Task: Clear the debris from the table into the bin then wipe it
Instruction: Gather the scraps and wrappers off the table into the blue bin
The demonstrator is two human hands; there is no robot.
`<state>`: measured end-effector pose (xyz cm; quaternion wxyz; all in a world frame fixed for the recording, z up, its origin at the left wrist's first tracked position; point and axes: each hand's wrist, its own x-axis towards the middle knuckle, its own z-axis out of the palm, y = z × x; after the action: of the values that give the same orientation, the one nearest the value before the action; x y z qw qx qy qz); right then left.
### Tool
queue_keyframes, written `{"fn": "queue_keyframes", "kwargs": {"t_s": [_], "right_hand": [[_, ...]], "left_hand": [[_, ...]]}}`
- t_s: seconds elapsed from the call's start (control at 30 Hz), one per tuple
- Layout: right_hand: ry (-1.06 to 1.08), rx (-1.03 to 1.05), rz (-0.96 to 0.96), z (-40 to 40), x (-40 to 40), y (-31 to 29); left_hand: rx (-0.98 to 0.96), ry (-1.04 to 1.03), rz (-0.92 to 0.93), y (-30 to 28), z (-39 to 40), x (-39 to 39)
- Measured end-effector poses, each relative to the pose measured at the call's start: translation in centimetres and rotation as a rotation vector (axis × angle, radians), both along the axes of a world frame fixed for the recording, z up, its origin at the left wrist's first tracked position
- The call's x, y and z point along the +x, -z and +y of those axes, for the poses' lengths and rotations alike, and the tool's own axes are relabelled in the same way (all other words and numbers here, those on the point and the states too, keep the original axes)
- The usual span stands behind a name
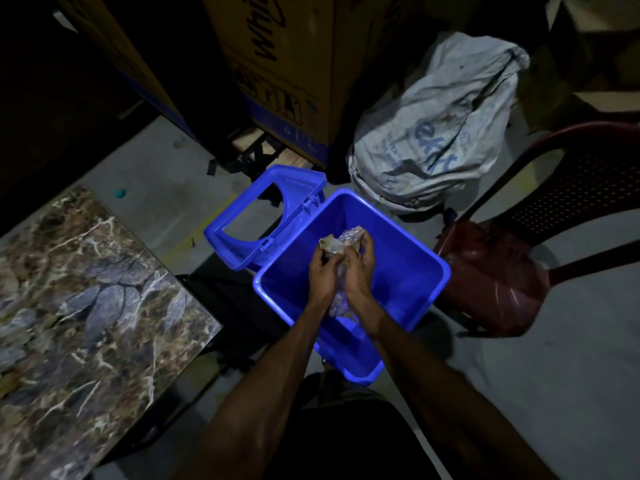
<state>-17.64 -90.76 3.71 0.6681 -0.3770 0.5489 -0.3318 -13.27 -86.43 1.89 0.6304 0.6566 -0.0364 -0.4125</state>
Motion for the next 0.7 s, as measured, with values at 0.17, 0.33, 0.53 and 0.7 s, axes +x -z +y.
{"fn": "queue_keyframes", "kwargs": {"t_s": [0.17,0.33,0.53,0.7], "right_hand": [[-0.052,0.018,0.023,-0.4,-1.3,2.2],[-0.106,0.010,0.038,-0.4,-1.9,4.7],[-0.003,0.061,-0.031,-0.7,-2.0,2.1],[-0.047,0.012,0.023,-0.9,-2.5,3.0]], "left_hand": [[0.050,0.062,-0.024,2.0,0.5,0.3],[0.102,0.055,0.001,2.8,0.8,0.4],[0.194,0.018,-0.092,4.2,1.5,0.2],[0.197,0.025,-0.098,4.3,2.2,0.6]]}}
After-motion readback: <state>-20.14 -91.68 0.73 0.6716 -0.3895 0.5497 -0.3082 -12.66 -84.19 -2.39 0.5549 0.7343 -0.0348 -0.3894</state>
